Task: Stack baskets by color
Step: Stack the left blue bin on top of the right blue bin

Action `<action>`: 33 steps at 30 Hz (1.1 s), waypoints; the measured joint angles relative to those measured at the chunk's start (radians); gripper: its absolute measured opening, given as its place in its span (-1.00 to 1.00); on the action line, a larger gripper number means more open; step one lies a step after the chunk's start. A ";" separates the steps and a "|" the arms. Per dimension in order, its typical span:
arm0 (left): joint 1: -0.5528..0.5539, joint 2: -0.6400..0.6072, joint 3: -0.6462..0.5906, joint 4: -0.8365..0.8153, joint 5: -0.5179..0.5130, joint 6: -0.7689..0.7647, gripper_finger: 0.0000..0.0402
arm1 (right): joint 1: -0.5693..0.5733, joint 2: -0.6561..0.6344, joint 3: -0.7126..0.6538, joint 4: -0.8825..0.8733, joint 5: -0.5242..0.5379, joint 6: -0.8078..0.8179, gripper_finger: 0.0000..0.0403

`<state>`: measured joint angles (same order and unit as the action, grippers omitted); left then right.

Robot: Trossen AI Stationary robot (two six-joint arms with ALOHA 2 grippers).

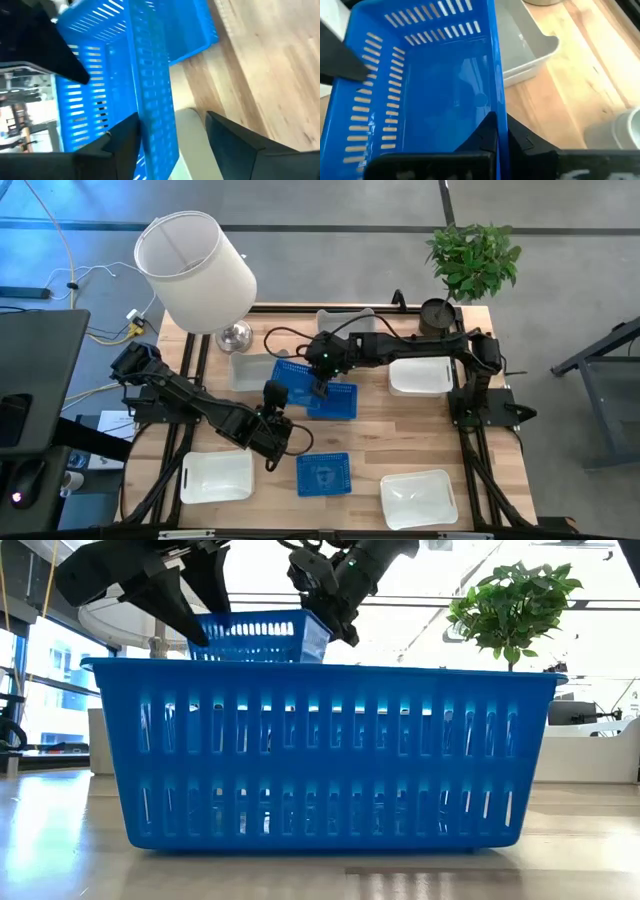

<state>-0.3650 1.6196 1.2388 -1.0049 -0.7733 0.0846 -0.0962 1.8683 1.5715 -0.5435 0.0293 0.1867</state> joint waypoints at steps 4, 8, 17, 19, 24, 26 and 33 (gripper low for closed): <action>-0.011 0.000 0.000 0.000 -0.027 -0.003 0.00 | -0.011 0.000 0.000 -0.035 0.027 -0.012 -1.00; -0.012 0.000 0.000 0.001 -0.028 -0.020 -0.02 | -0.023 -0.001 0.000 -0.074 0.026 -0.038 -1.00; -0.012 -0.006 0.000 0.001 -0.029 -0.053 -0.03 | -0.058 -0.044 0.000 -0.175 0.030 -0.083 -1.00; -0.012 -0.020 0.000 0.010 -0.026 -0.077 -0.03 | -0.066 -0.061 0.000 -0.201 0.043 -0.105 -1.00; -0.012 -0.059 0.000 0.015 0.010 -0.152 -0.03 | -0.087 -0.107 0.000 -0.279 0.047 -0.162 -1.00; -0.012 -0.080 0.000 0.017 0.038 -0.177 -0.03 | -0.094 -0.125 0.000 -0.301 0.041 -0.172 -1.00; -0.012 -0.147 0.000 0.018 0.138 -0.268 -0.03 | -0.096 -0.177 -0.003 -0.381 0.015 -0.222 -1.00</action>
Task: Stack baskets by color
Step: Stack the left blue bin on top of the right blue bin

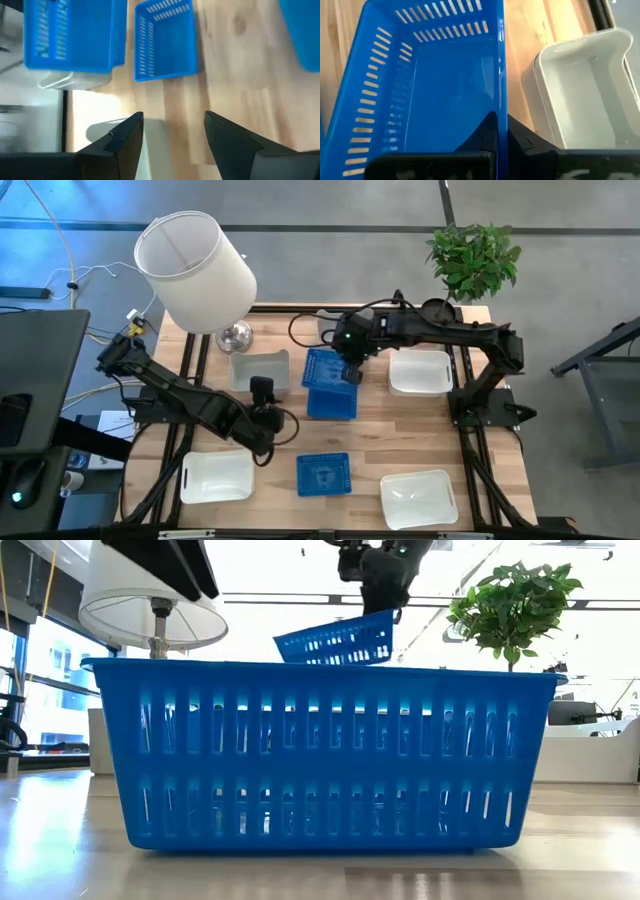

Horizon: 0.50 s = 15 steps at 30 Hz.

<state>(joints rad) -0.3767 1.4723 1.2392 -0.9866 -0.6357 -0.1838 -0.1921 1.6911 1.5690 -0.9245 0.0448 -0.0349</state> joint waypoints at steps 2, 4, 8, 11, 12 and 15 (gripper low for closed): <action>-0.001 -0.015 -0.004 0.004 0.020 -0.021 -0.03 | 0.000 -0.023 -0.033 0.010 -0.009 -0.001 -1.00; -0.003 -0.034 -0.019 0.013 0.031 -0.031 -0.03 | -0.004 -0.053 -0.094 0.047 -0.045 -0.008 -1.00; -0.003 -0.052 -0.032 0.018 0.062 -0.056 -0.03 | -0.011 -0.121 -0.235 0.187 -0.152 -0.006 -1.00; -0.003 -0.052 -0.032 0.021 0.077 -0.068 -0.03 | -0.013 -0.163 -0.311 0.264 -0.206 0.009 -1.00; -0.003 -0.052 -0.032 0.021 0.078 -0.072 -0.03 | -0.013 -0.170 -0.331 0.282 -0.221 0.010 -1.00; -0.003 -0.052 -0.032 0.021 0.099 -0.076 -0.03 | -0.013 -0.180 -0.382 0.336 -0.265 0.011 -1.00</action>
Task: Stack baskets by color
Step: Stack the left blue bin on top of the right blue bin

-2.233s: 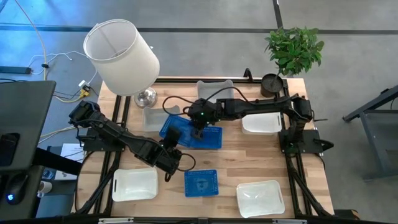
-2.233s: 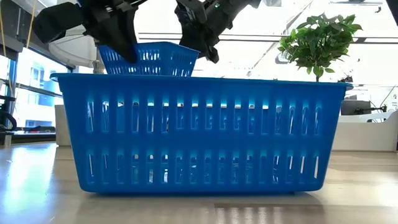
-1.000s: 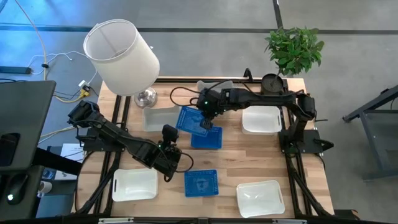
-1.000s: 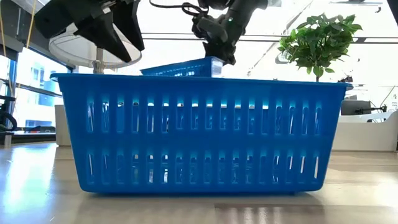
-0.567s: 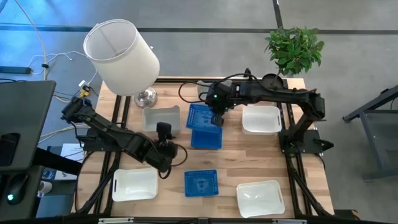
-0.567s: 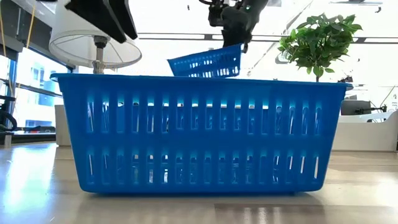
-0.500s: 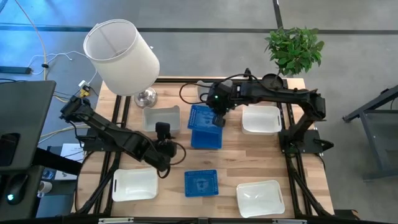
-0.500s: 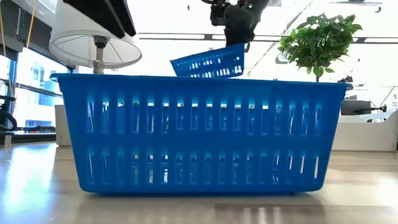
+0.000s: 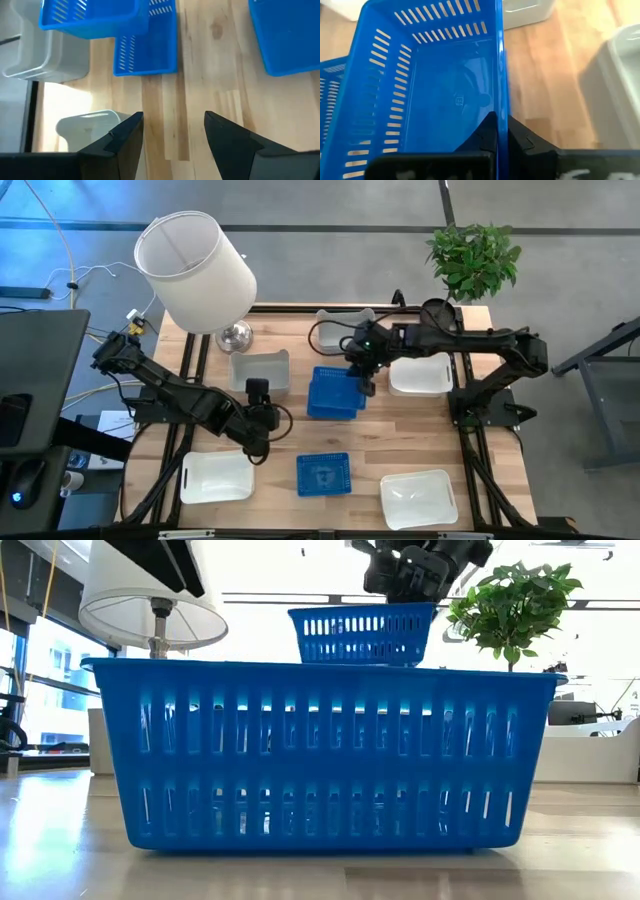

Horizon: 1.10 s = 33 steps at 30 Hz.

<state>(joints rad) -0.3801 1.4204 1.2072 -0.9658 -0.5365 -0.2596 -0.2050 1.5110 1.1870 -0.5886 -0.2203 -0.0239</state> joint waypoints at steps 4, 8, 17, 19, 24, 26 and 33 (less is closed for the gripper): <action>0.000 0.000 0.000 0.000 0.007 -0.003 -0.03 | 0.000 0.007 -0.065 0.105 -0.057 0.012 -1.00; 0.000 0.000 0.000 0.000 0.021 -0.003 -0.03 | -0.003 0.008 -0.125 0.213 -0.070 0.031 -1.00; 0.001 0.001 0.000 -0.001 0.058 -0.001 -0.03 | -0.005 0.034 -0.221 0.348 -0.042 0.093 -1.00; 0.002 0.001 0.000 -0.001 0.058 0.000 -0.03 | -0.005 0.048 -0.221 0.351 -0.032 0.095 -1.00; 0.002 0.001 0.000 -0.001 0.065 0.000 -0.03 | -0.005 0.087 -0.221 0.362 -0.032 0.081 -1.00; 0.002 0.001 0.000 -0.001 0.065 -0.001 -0.03 | -0.005 0.099 -0.221 0.361 -0.019 0.070 -1.00; 0.002 0.001 0.000 -0.001 0.069 0.000 -0.03 | -0.005 0.107 -0.220 0.357 0.002 0.050 -1.00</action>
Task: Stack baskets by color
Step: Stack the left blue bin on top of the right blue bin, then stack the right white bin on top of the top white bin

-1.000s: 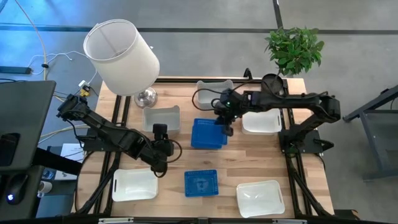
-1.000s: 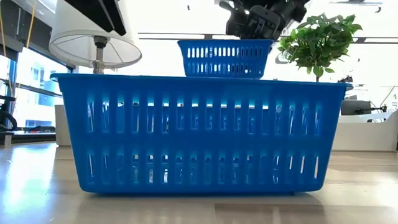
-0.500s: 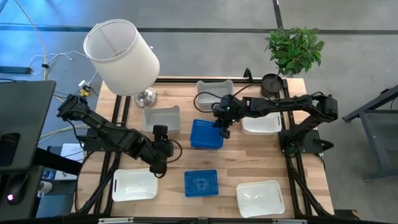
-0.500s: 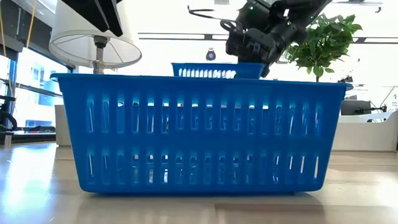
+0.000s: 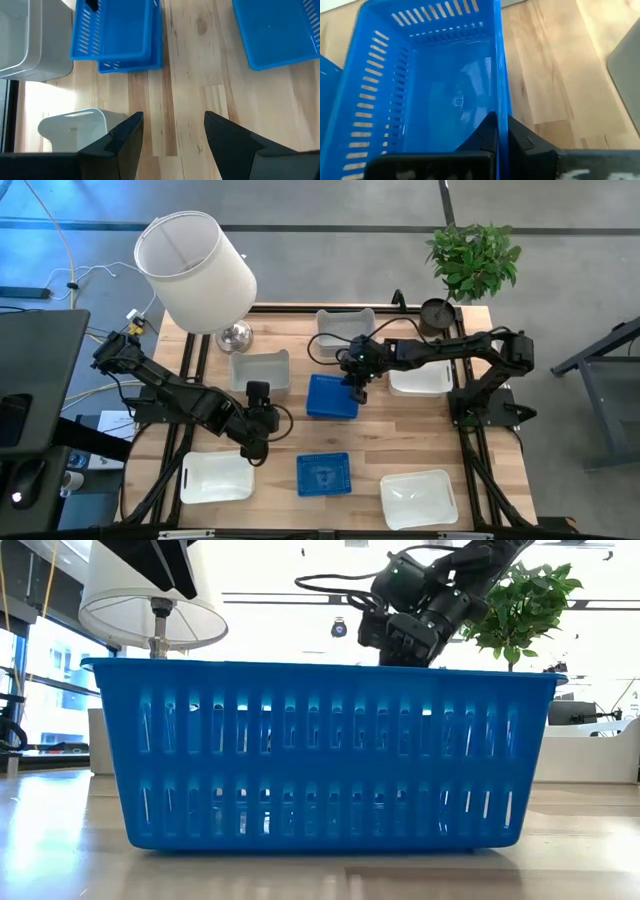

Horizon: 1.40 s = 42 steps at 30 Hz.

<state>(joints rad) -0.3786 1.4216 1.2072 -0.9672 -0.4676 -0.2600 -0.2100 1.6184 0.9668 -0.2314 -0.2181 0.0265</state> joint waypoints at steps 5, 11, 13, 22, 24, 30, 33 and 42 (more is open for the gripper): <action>0.000 0.000 0.000 0.000 0.014 -0.010 -0.03 | 0.000 0.007 0.001 -0.013 0.000 -0.004 -1.00; 0.000 0.000 0.000 0.000 0.022 -0.017 -0.03 | 0.000 0.014 0.001 -0.023 0.002 -0.001 -1.00; 0.000 0.000 0.000 0.000 0.022 -0.017 -0.03 | 0.000 0.014 0.001 -0.021 0.002 -0.001 -1.00; 0.000 0.000 0.000 0.000 0.022 -0.017 -0.03 | 0.000 0.014 0.001 -0.025 0.027 0.021 -0.88; 0.000 0.000 0.000 0.000 0.022 -0.017 -0.03 | 0.000 0.014 0.001 -0.029 0.029 0.022 -0.78; 0.000 0.000 0.000 -0.001 0.022 -0.017 -0.03 | 0.000 0.013 0.001 -0.030 0.059 0.026 -0.49; 0.000 0.000 0.000 -0.001 0.022 -0.017 -0.03 | 0.000 -0.012 0.001 -0.047 0.048 0.029 -0.42; 0.000 0.000 0.000 -0.002 0.021 -0.017 -0.03 | 0.077 -0.175 0.001 -0.260 0.044 0.066 -0.40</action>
<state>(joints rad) -0.3782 1.4220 1.2072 -0.9688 -0.4461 -0.2771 -0.1329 1.4436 0.9676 -0.4913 -0.1745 0.0925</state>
